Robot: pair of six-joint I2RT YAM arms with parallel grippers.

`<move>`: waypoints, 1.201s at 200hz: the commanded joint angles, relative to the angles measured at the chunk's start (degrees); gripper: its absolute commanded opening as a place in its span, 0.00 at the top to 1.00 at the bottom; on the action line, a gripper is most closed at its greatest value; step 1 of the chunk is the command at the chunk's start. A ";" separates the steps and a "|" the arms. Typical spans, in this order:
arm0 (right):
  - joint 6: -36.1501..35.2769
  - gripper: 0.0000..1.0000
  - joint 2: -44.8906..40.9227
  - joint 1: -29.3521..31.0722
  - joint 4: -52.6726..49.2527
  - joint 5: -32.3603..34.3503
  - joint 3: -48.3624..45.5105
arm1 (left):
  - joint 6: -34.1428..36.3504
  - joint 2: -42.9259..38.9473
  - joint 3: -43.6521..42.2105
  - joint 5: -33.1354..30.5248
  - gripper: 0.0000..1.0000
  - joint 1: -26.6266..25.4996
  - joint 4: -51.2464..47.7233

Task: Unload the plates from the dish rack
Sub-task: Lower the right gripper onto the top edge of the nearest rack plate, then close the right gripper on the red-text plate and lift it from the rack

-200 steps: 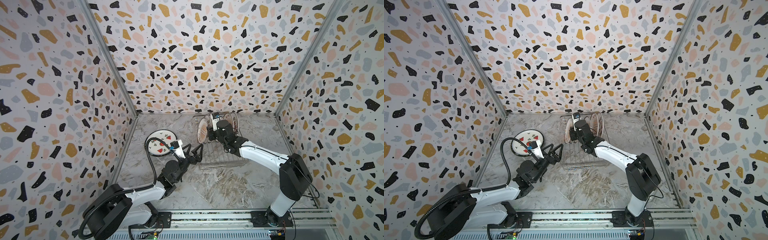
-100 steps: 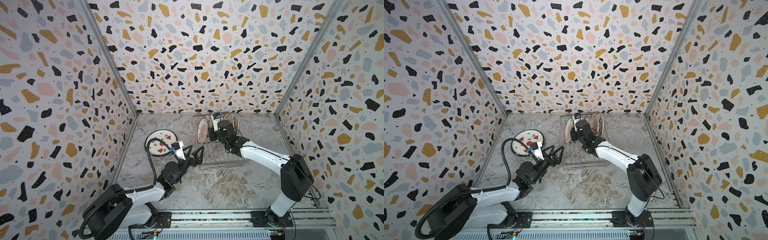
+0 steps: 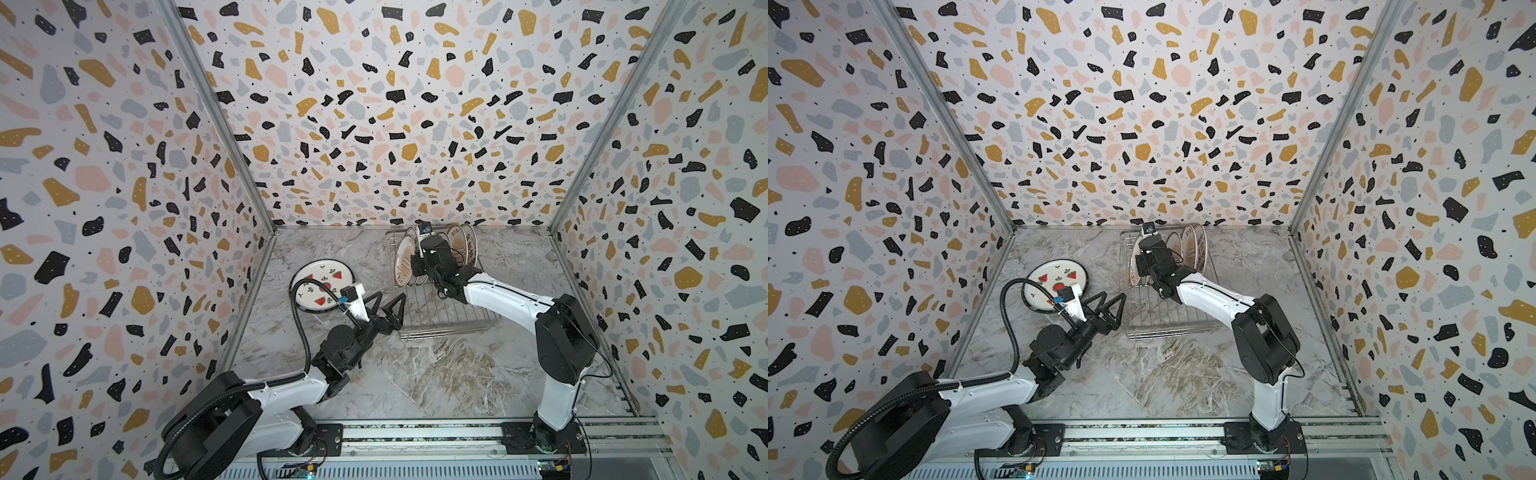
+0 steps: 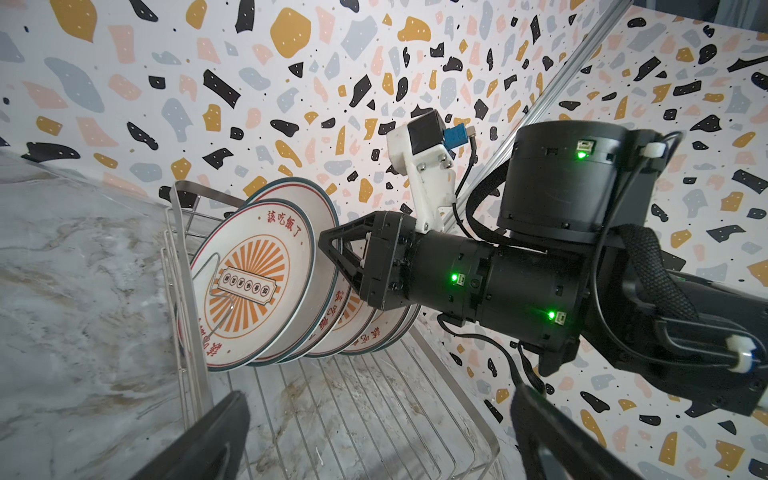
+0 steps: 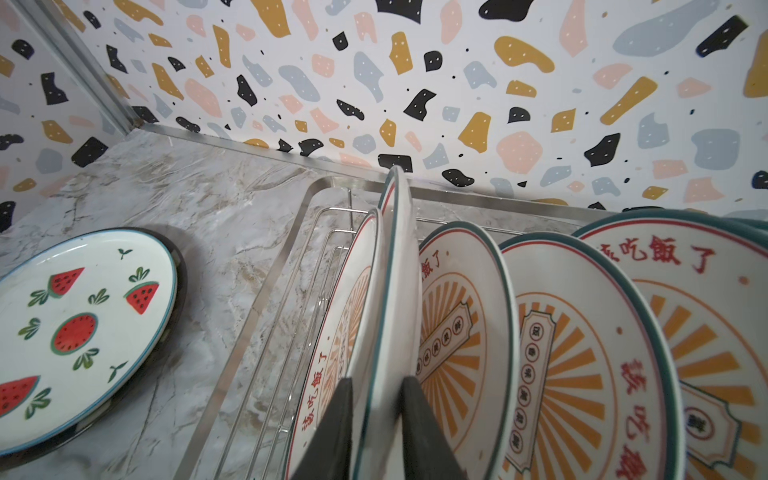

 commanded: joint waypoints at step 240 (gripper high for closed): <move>-1.15 0.84 7.85 5.61 -12.65 26.16 16.26 | 2.80 -7.17 -3.75 -7.29 0.00 -0.21 -1.61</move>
